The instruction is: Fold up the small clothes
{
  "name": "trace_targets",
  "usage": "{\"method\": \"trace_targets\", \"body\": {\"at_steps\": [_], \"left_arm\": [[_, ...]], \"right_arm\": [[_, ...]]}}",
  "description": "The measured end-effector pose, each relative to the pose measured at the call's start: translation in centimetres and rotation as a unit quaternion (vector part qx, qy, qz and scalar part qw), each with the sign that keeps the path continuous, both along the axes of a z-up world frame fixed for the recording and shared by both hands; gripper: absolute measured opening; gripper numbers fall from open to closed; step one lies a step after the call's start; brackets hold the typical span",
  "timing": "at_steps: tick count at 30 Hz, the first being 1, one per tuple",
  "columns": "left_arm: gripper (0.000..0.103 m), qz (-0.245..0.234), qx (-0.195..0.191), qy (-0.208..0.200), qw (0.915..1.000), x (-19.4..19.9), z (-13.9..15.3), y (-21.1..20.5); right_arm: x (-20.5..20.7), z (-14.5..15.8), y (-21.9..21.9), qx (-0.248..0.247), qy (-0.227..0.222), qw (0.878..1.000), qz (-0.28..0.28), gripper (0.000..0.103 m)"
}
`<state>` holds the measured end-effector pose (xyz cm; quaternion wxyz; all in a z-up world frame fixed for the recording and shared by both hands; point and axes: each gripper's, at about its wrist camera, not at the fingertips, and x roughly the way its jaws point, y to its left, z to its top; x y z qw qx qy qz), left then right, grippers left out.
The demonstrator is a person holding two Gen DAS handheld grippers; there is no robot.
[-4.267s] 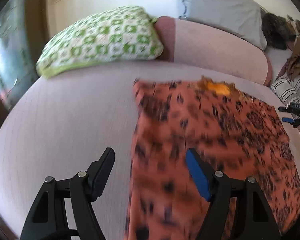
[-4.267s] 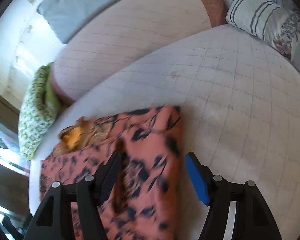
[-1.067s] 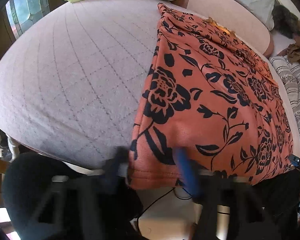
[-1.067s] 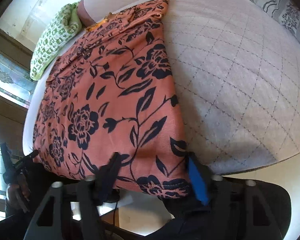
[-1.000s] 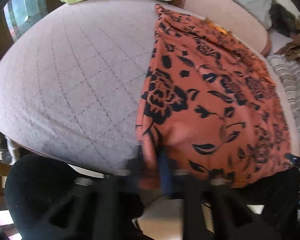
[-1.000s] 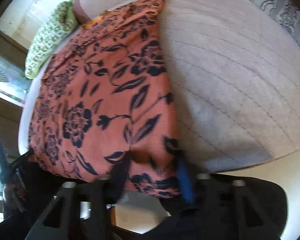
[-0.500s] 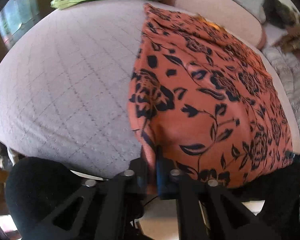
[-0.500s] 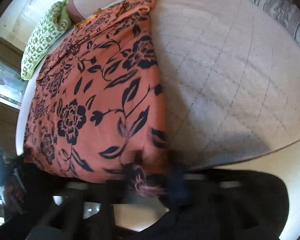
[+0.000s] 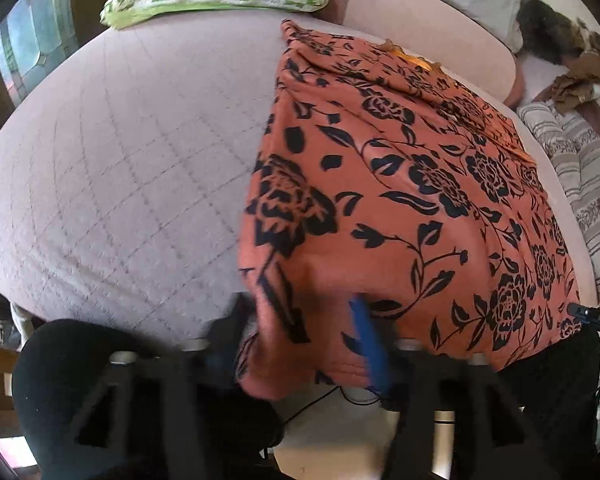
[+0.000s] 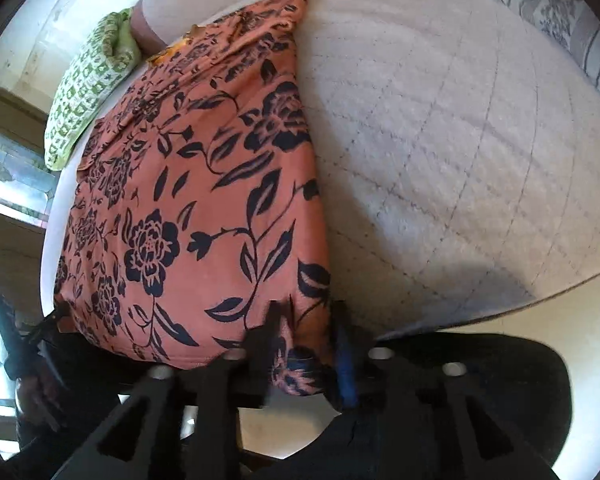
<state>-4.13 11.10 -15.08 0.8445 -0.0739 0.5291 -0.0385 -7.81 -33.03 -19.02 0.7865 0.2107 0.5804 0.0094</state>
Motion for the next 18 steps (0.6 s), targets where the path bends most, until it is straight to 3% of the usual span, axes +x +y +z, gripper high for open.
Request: {"method": "trace_targets", "body": {"at_steps": [1, 2, 3, 4, 5, 9, 14, 18], "left_arm": [[0.063, -0.004, 0.001, 0.003, 1.0, 0.1, -0.1, -0.2], [0.059, -0.01, 0.001, 0.011, 0.9999, 0.3, -0.4, -0.4], [0.03, -0.01, 0.004, 0.013, 0.9999, 0.4, -0.4, -0.5], [0.012, -0.012, 0.009, 0.015, 0.9998, 0.5, -0.4, -0.6], [0.006, -0.019, -0.001, 0.019, 0.9996, 0.8, -0.3, -0.7], [0.005, -0.004, -0.03, 0.007, 0.9995, 0.5, 1.3, 0.3], [0.006, -0.005, -0.06, -0.026, 0.9978, 0.2, 4.4, 0.7], [0.006, -0.004, -0.08, -0.01, 0.9968, 1.6, 4.8, 1.3]], "right_arm": [[0.0, -0.5, 0.0, 0.007, 0.006, 1.0, -0.004, 0.056], [0.0, -0.7, 0.1, 0.013, 0.006, 1.0, -0.006, 0.057], [0.0, -0.6, 0.3, 0.009, 0.002, 1.0, -0.006, 0.055], [0.0, -0.5, 0.3, 0.02, 0.0, 1.0, -0.003, 0.032], [-0.1, -0.5, 0.1, 0.035, 0.0, 0.999, -0.005, 0.009], [-0.9, 0.3, -0.9, 0.089, -0.015, 0.996, -0.001, 0.008], [-1.0, 4.3, -2.1, 0.165, -0.082, 0.983, -0.003, 0.008], [0.4, 4.7, -2.7, 0.201, -0.092, 0.975, 0.0, 0.008]]}}
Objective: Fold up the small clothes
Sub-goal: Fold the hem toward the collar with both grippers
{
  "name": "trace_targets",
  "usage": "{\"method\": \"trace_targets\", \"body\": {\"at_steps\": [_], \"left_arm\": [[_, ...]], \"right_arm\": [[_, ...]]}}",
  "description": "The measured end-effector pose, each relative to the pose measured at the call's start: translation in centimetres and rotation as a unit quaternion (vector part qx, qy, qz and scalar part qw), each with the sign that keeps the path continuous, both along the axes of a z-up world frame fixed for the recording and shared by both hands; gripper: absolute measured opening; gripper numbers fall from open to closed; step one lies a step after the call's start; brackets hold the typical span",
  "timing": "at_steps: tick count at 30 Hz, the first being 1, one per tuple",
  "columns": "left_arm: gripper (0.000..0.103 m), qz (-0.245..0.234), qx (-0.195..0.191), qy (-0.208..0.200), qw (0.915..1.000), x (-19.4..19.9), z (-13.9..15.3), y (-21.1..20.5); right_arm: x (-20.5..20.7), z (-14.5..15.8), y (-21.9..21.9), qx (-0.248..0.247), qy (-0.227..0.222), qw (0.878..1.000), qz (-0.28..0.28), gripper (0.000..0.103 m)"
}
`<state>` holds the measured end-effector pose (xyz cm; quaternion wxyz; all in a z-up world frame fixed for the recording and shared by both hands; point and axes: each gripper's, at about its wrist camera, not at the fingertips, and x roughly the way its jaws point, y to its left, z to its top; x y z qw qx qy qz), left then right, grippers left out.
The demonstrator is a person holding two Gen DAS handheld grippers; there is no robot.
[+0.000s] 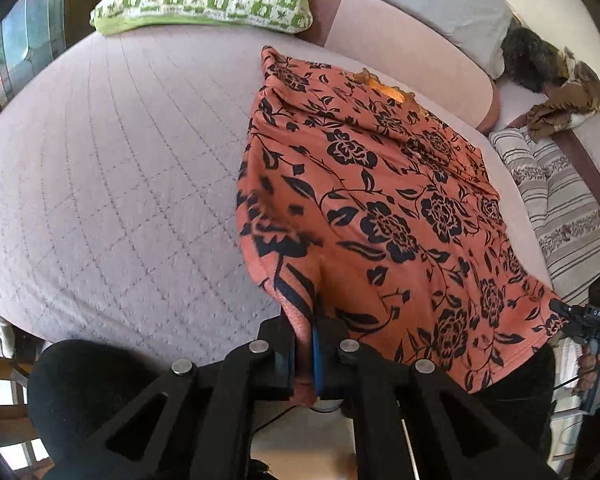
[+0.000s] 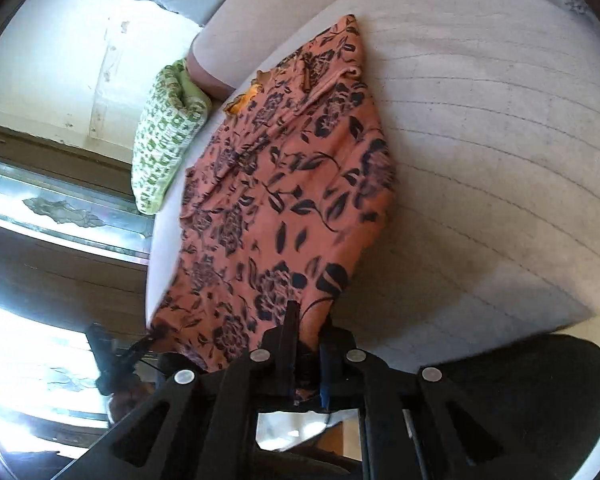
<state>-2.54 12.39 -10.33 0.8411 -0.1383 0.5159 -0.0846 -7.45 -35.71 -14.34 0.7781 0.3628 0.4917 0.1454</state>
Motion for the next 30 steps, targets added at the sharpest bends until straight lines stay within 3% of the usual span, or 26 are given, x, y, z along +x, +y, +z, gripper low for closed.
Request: {"method": "trace_targets", "body": {"at_steps": [3, 7, 9, 12, 13, 15, 16, 17, 19, 20, 25, 28, 30], "left_arm": [[0.006, -0.016, -0.015, -0.023, 0.9995, 2.9, 2.1, -0.8], [0.006, -0.037, -0.035, -0.077, 0.9958, 8.3, 6.7, -1.2], [0.006, -0.036, -0.054, -0.106, 0.9923, 12.9, 9.2, -1.2], [0.008, -0.005, -0.063, -0.14, 0.9882, 20.0, 10.7, -0.2], [0.013, 0.012, -0.06, -0.146, 0.9874, 22.4, 10.3, 0.2], [0.053, 0.029, -0.042, -0.141, 0.9887, 27.9, 7.5, 0.5], [0.081, 0.044, -0.014, -0.095, 0.9944, 30.6, 5.1, 0.3], [0.081, 0.059, 0.031, -0.063, 0.9958, 32.0, 2.9, 0.1], [0.079, 0.075, 0.062, -0.053, 0.9938, 31.8, 0.9, 0.5], [0.079, 0.076, 0.054, -0.06, 0.9938, 30.5, 0.2, 1.1], [0.081, 0.044, 0.079, -0.075, 0.9931, 24.8, -0.7, 1.9], [0.081, 0.031, 0.074, -0.054, 0.9953, 24.0, -1.8, 2.3], [0.081, 0.026, 0.06, -0.017, 0.9977, 24.3, -3.5, 2.2]], "right_arm": [[1.9, 1.5, 0.3, 0.033, -0.027, 0.999, 0.002, 0.008], [7.2, 6.1, -0.7, 0.056, -0.087, 0.995, 0.003, 0.008], [11.1, 9.1, -2.3, 0.068, -0.135, 0.988, -0.01, 0.008], [17.1, 11.2, -4.7, 0.063, -0.163, 0.983, -0.053, 0.008], [19.7, 11.0, -5.7, 0.063, -0.167, 0.981, -0.076, 0.011], [24.3, 9.2, -7.0, 0.041, -0.164, 0.981, -0.095, 0.023], [25.9, 7.8, -7.4, 0.007, -0.136, 0.983, -0.12, 0.045], [26.8, 6.2, -7.4, -0.025, -0.101, 0.983, -0.149, 0.073], [26.7, 3.2, -6.7, -0.036, -0.077, 0.984, -0.153, 0.074], [26.2, 2.6, -6.5, -0.038, -0.076, 0.985, -0.153, 0.074], [22.1, 0.7, -5.5, -0.137, -0.056, 0.982, -0.118, 0.074], [21.4, 0.0, -4.9, -0.146, -0.044, 0.984, -0.091, 0.074], [22.3, -0.6, -4.0, -0.151, -0.035, 0.985, -0.076, 0.074]]}}
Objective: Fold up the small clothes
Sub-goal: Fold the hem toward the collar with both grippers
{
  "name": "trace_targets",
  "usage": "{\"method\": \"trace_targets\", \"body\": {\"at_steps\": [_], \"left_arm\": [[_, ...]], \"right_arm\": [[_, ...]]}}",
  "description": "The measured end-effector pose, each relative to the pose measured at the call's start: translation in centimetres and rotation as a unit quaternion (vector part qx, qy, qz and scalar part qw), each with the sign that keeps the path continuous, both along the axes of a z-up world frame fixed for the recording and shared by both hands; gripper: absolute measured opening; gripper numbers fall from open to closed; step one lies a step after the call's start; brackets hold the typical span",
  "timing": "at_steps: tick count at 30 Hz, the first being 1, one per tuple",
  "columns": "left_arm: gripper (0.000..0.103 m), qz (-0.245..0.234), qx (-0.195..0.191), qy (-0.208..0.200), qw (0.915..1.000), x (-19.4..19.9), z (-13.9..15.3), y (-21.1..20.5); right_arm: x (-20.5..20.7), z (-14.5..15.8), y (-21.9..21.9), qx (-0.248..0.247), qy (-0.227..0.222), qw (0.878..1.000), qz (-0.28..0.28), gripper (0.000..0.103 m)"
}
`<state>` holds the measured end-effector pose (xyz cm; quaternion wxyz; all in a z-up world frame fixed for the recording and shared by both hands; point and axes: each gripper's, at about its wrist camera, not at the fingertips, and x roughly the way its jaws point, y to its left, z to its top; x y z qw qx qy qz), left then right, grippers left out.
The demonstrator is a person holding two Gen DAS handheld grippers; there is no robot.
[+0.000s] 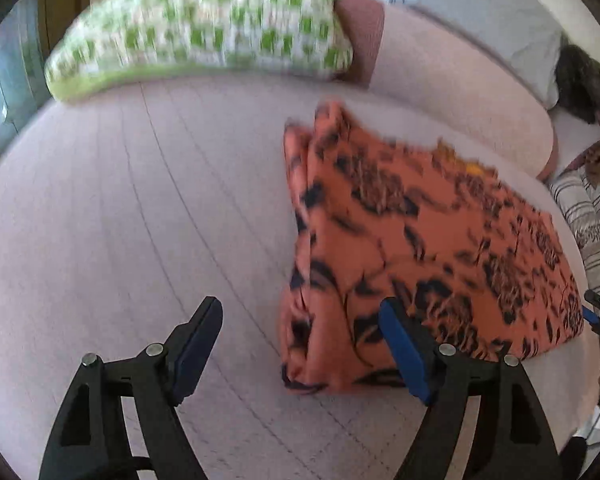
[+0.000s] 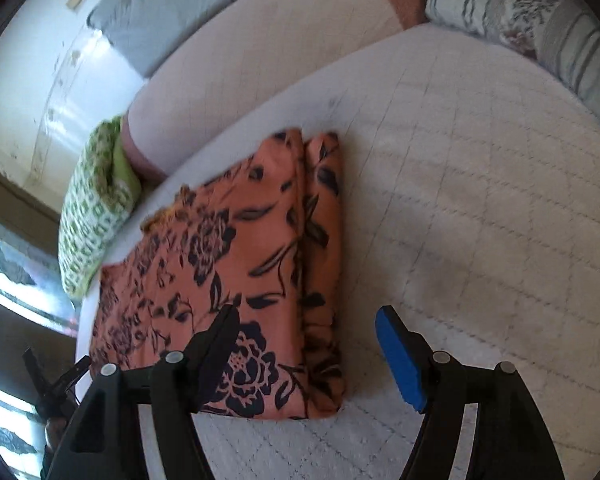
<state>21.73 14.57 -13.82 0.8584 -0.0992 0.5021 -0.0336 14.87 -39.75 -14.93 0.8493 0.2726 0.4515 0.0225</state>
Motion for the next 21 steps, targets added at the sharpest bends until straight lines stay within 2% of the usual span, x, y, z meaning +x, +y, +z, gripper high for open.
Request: {"method": "trace_targets", "body": {"at_steps": [2, 3, 4, 5, 6, 7, 8, 10, 13, 16, 17, 19, 21], "left_arm": [[0.08, 0.004, -0.002, 0.015, 0.9999, 0.7, -1.3, -0.2], [0.072, 0.004, 0.011, 0.007, 0.9999, 0.9, -1.3, -0.6], [0.056, 0.0, 0.017, 0.007, 0.9998, 0.9, -1.2, -0.9], [0.021, -0.016, 0.01, 0.02, 0.9996, 1.3, -1.1, -1.4], [0.015, -0.016, -0.005, 0.029, 0.9994, 1.6, -0.8, -1.6], [0.013, -0.012, -0.005, 0.032, 0.9994, 1.8, -0.5, -1.6], [0.013, -0.011, -0.003, 0.031, 0.9995, 2.0, -0.1, -1.8], [0.012, -0.004, -0.007, 0.018, 0.9998, 1.9, 1.6, -2.0], [0.012, -0.015, -0.021, -0.027, 0.9993, -0.1, 6.0, -2.1], [0.012, -0.03, -0.025, -0.066, 0.9971, -4.7, 10.2, -1.7], [0.012, -0.03, -0.03, -0.069, 0.9967, -6.1, 10.8, -1.3], [0.013, -0.027, -0.044, -0.053, 0.9973, -9.9, 10.3, -0.4], [0.021, -0.036, -0.039, -0.018, 0.9985, -13.1, 7.0, -0.5]], "right_arm": [[1.3, -0.6, 1.0, -0.001, 0.006, 1.0, 0.015, 0.074], [2.0, -1.0, 1.6, -0.005, 0.012, 1.0, 0.02, 0.074], [2.8, -1.5, 2.5, -0.007, 0.025, 0.999, 0.031, 0.073], [2.8, -2.4, 2.9, -0.009, 0.042, 0.998, 0.049, 0.065], [3.1, -2.6, 4.0, -0.039, 0.056, 0.996, 0.057, 0.059], [3.4, -2.7, 4.6, -0.044, 0.063, 0.995, 0.067, 0.032], [3.8, -2.7, 4.7, -0.02, 0.071, 0.994, 0.074, 0.023], [4.0, -1.4, 5.0, -0.015, 0.066, 0.995, 0.08, 0.02], [2.5, 2.5, 4.7, 0.011, 0.026, 0.997, 0.077, 0.019], [-0.2, 5.5, 4.7, 0.004, 0.007, 0.996, 0.089, 0.019], [-1.9, 6.1, 4.7, 0.004, 0.005, 0.995, 0.096, 0.019], [-5.0, 5.6, 4.2, 0.009, 0.024, 0.994, 0.103, 0.02], [-8.3, 2.9, 4.1, -0.009, 0.061, 0.992, 0.108, 0.027]]}}
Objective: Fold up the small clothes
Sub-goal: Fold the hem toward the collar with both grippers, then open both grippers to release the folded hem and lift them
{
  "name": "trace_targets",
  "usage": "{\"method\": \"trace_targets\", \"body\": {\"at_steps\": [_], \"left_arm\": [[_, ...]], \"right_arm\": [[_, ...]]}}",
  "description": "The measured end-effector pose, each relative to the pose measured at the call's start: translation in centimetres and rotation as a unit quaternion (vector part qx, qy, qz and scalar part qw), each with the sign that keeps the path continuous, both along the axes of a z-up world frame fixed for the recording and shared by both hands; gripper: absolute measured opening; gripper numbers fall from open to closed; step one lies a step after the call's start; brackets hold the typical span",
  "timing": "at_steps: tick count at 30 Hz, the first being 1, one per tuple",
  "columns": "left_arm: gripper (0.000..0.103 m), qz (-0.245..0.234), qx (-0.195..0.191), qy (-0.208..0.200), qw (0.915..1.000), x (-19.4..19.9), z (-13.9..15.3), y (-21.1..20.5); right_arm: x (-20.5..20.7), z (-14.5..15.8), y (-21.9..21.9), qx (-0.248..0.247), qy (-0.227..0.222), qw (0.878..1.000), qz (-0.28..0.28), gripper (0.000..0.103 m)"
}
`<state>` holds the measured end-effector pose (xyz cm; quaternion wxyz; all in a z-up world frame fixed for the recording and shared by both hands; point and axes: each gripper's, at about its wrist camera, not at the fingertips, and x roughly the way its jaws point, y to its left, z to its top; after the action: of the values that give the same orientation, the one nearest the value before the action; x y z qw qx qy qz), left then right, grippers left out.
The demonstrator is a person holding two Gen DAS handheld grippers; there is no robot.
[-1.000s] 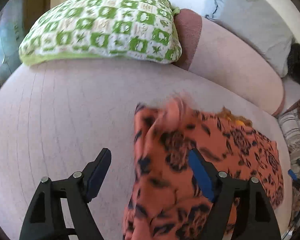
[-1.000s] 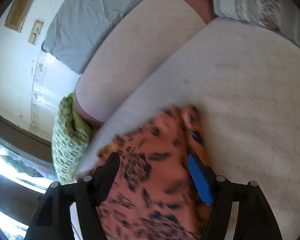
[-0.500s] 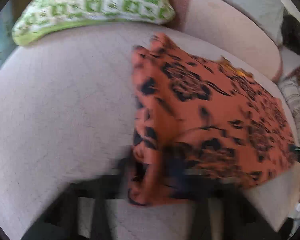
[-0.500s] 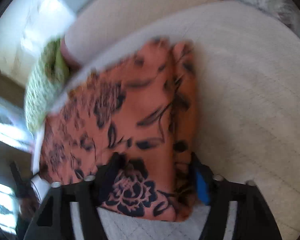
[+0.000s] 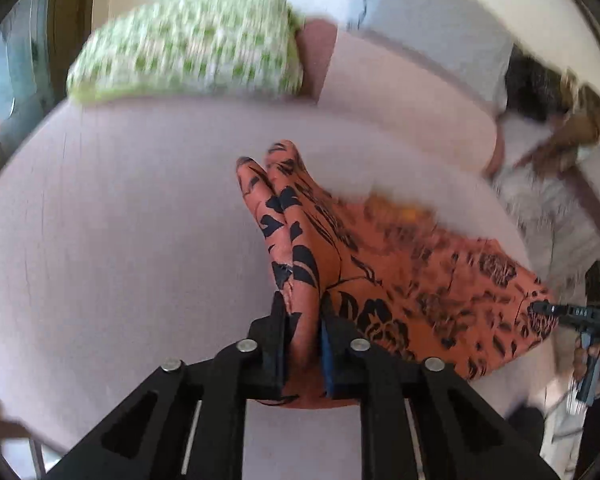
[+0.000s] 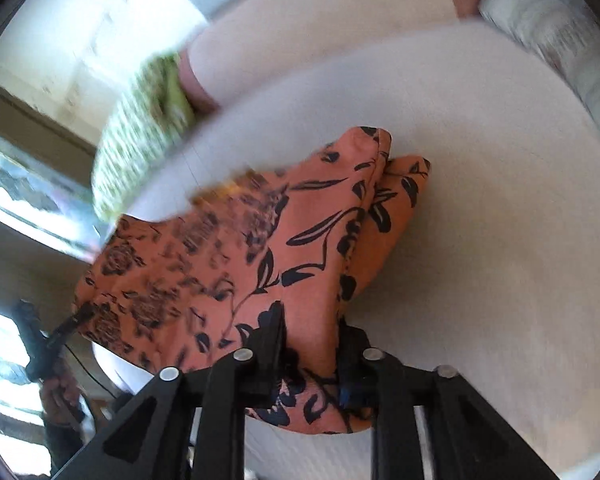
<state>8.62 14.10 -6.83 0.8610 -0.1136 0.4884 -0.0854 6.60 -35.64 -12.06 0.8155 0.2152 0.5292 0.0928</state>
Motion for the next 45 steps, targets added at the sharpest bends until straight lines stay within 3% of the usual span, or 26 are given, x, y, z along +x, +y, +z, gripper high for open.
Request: {"method": "trace_targets", "body": {"at_steps": [1, 2, 3, 5, 7, 10, 13, 15, 16, 17, 18, 21, 24, 25, 26, 27, 31, 32, 34, 35, 36, 37, 40, 42, 44, 45], "left_arm": [[0.026, -0.005, 0.005, 0.014, 0.9999, -1.2, -1.9, 0.0], [0.038, -0.01, 0.019, 0.052, 0.9984, -2.4, -5.0, 0.0], [0.038, -0.009, 0.032, 0.076, 0.9965, -3.0, -6.7, 0.3], [0.041, -0.013, 0.032, 0.039, 0.9986, -3.7, -6.2, 0.7], [0.045, 0.008, 0.061, 0.012, 0.998, -3.2, -4.3, 1.2], [0.049, 0.023, 0.044, -0.032, 0.9983, -1.3, -1.7, 2.0], [0.049, 0.014, 0.038, -0.044, 0.9982, 1.4, -1.5, 1.7], [0.049, 0.008, 0.036, -0.039, 0.9985, 3.5, -2.7, 0.9], [0.048, 0.005, 0.044, -0.027, 0.9987, 4.4, -3.7, 0.5], [0.035, 0.008, 0.057, -0.002, 0.9984, 4.8, -5.0, 0.2], [0.023, 0.015, 0.068, 0.042, 0.9967, 5.7, -7.3, 0.2], [0.023, 0.021, 0.062, 0.037, 0.9972, 5.2, -7.2, 0.6], [0.024, 0.016, 0.068, -0.011, 0.9975, 4.0, -4.0, 0.3], [0.028, 0.015, 0.063, -0.021, 0.9977, 3.9, -3.3, 0.5], [0.041, 0.013, 0.059, -0.03, 0.9977, 4.1, -2.7, 0.5], [0.047, 0.011, 0.058, -0.036, 0.9976, 4.7, -2.3, 0.5], [0.047, -0.008, 0.073, -0.017, 0.9971, 8.7, -3.7, -0.9], [0.045, -0.012, 0.066, -0.001, 0.9977, 9.9, -4.7, -1.1], [0.016, 0.001, 0.065, 0.04, 0.9971, 11.9, -6.8, -0.7], [0.007, 0.002, 0.064, 0.042, 0.9971, 12.2, -7.2, -0.7], [0.005, 0.008, 0.057, 0.037, 0.9976, 12.0, -6.9, -0.5], [0.004, 0.012, 0.057, 0.027, 0.9979, 11.7, -6.3, -0.6], [0.004, 0.028, 0.079, -0.049, 0.9953, 8.6, -3.1, -0.6], [0.005, 0.027, 0.088, -0.041, 0.995, 8.1, -4.0, -0.7], [0.006, 0.029, 0.095, 0.009, 0.995, 8.9, -7.5, -0.6], [0.006, 0.03, 0.089, 0.009, 0.9955, 8.9, -8.1, -0.5]], "right_arm": [[-1.4, -1.9, 0.1, -0.02, 0.014, 1.0, 0.003, 0.037], [-2.7, -4.5, 0.1, -0.036, 0.041, 0.999, 0.006, 0.065], [-3.6, -6.0, 0.0, -0.046, 0.061, 0.997, 0.001, 0.075], [-5.4, -5.3, -0.2, -0.049, 0.016, 0.999, -0.01, 0.074], [-5.5, -3.7, -1.1, -0.043, -0.011, 0.998, -0.049, 0.074], [-3.8, -1.0, -2.3, -0.016, -0.062, 0.994, -0.086, 0.074], [-0.9, -0.5, -1.4, -0.001, -0.079, 0.994, -0.072, 0.074], [1.9, -1.6, -0.5, -0.011, -0.063, 0.996, -0.069, 0.074], [2.0, -2.4, -0.8, -0.016, -0.048, 0.996, -0.067, 0.065], [2.8, -3.7, -0.6, -0.038, -0.021, 0.997, -0.065, 0.042], [3.3, -5.9, -0.4, -0.077, 0.014, 0.995, -0.065, 0.036], [2.9, -6.1, 0.3, -0.119, 0.0, 0.991, -0.062, 0.033], [2.4, -3.9, 0.6, -0.122, -0.031, 0.99, -0.059, 0.04], [2.4, -3.3, 0.4, -0.109, -0.039, 0.992, -0.06, 0.059], [2.6, -2.8, 0.1, -0.103, -0.046, 0.991, -0.066, 0.073], [3.0, -2.1, 0.0, -0.104, -0.064, 0.99, -0.073, 0.073], [5.7, -2.6, 0.1, -0.083, -0.063, 0.992, -0.076, 0.073], [6.6, -2.9, 0.5, -0.078, -0.058, 0.992, -0.077, 0.073], [7.5, -4.6, 0.7, -0.079, -0.04, 0.993, -0.075, 0.073], [7.6, -5.3, 0.6, -0.078, -0.03, 0.994, -0.07, 0.065], [7.5, -5.7, 0.1, -0.079, -0.02, 0.994, -0.068, 0.05], [7.5, -5.9, -0.5, -0.083, -0.009, 0.994, -0.069, 0.025], [6.5, -4.4, -0.9, -0.109, -0.033, 0.991, -0.07, 0.018], [6.1, -4.0, -1.2, -0.118, -0.051, 0.989, -0.075, 0.018], [6.7, -5.9, -1.9, -0.103, -0.025, 0.991, -0.078, 0.02], [7.1, -6.6, -2.1, -0.087, -0.015, 0.993, -0.083, 0.021]]}}
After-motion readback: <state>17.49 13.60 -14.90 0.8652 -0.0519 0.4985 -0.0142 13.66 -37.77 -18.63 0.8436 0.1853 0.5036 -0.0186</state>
